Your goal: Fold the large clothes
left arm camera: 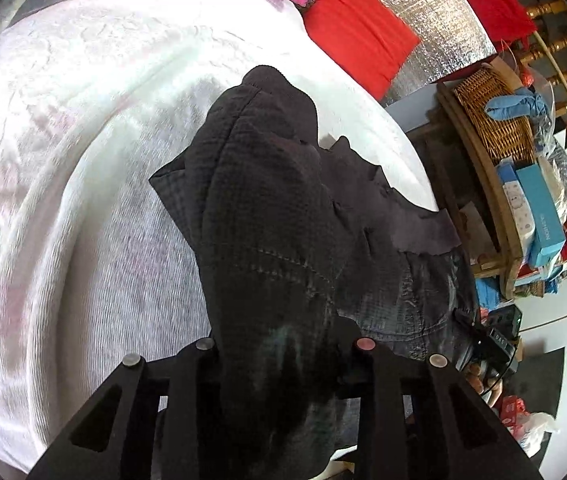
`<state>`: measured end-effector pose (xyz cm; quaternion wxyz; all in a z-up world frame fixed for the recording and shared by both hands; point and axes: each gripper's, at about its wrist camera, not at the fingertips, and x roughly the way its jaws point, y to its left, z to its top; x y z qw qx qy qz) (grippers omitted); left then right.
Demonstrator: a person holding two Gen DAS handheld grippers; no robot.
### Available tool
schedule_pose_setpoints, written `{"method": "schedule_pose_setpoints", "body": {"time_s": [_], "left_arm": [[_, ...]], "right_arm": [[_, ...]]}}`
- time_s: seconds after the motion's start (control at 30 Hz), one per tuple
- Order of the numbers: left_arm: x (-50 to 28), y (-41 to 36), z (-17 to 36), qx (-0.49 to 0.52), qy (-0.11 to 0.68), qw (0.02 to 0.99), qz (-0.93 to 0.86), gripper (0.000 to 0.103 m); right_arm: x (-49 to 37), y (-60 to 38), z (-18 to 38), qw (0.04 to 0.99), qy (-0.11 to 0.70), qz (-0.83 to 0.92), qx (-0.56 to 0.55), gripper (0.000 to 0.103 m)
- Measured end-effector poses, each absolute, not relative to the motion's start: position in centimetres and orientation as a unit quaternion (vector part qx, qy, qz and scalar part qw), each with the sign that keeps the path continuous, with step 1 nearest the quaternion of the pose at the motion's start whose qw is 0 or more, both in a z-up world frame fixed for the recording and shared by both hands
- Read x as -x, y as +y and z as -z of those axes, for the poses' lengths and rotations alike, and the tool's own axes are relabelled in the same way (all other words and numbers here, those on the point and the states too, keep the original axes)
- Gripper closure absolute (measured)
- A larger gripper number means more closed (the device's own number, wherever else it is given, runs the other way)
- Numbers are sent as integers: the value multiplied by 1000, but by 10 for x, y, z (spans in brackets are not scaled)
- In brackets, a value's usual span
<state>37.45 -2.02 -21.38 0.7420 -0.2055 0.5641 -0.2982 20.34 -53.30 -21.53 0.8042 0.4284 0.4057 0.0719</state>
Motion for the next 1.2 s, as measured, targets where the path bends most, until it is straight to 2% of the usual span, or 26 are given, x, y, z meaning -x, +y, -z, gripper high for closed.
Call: {"method": "schedule_pose_setpoints", "body": {"time_s": [0.13,0.23,0.3,0.43,0.5,0.63,0.8,0.97,1.2], "left_arm": [[-380,-18,227,201,578,741,277,68],[-389,-21,246,191,606,734,241,50],[-394,-23,253,184,619,729,226,42],[-392,-20,245,176,612,741,213,41],[-387,-11,234,172,596,759,197,41],[-369,9,204,161,538,808,176,41],[-318,25,168,127,444,875,145,37],[-278,-4,174,24,428,896,113,36],[-265,-20,202,-31,450,890,69,36]], "right_arm": [[-197,-531,223,801,417,-62,-424,63],[-204,-534,239,789,442,-44,-424,63],[-206,-538,243,781,447,-41,-433,53],[-201,-536,232,788,454,-17,-415,47],[-194,-536,225,792,449,2,-413,40],[-163,-539,203,812,414,42,-409,40],[-127,-525,163,875,348,86,-326,40],[-116,-485,145,901,331,57,-276,40],[-131,-457,177,875,402,58,-263,40]]}}
